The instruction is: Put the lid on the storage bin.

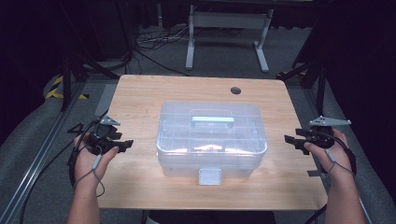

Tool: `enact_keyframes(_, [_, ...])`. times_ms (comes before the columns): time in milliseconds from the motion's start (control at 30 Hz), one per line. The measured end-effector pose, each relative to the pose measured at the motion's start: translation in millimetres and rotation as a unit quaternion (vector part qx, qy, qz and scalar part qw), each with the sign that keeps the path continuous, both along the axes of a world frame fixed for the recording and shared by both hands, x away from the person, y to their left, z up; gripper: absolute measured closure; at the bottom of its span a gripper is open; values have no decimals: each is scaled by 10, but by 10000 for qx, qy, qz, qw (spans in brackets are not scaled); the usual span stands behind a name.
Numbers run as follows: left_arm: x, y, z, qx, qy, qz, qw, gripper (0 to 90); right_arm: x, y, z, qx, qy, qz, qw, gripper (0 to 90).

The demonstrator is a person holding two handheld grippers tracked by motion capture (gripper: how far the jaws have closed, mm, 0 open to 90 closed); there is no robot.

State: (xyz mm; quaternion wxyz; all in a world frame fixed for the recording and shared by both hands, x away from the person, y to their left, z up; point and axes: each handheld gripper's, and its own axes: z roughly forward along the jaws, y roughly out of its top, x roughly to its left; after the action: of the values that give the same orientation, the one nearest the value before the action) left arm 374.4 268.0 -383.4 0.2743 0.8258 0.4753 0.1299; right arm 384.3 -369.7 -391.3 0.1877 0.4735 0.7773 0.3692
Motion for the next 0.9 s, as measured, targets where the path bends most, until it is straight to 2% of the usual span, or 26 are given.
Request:
enact_keyframes(167, [49, 1, -85, -53, 16, -27, 10000, 436, 57, -62, -128, 22, 100, -128, 9999, 389])
enact_keyframes(400, [100, -38, -207, -54, 86, -48, 9999, 430, 122, -28, -269, -86, 248, -109, 9996, 384])
enact_keyframes(533, [125, -49, -263, -35, 161, -72, 9998, 429, 164, 17, -361, -128, 345, -42, 9993, 382])
enact_keyframes(733, [169, -80, -383, 16, 312, -113, 9994, 426, 208, 66, -444, -189, 304, -32, 9994, 382])
enact_keyframes(900, [198, -133, -465, 92, 478, -203, 9986, 423, 245, 126, -552, -245, 435, 13, 9988, 382])
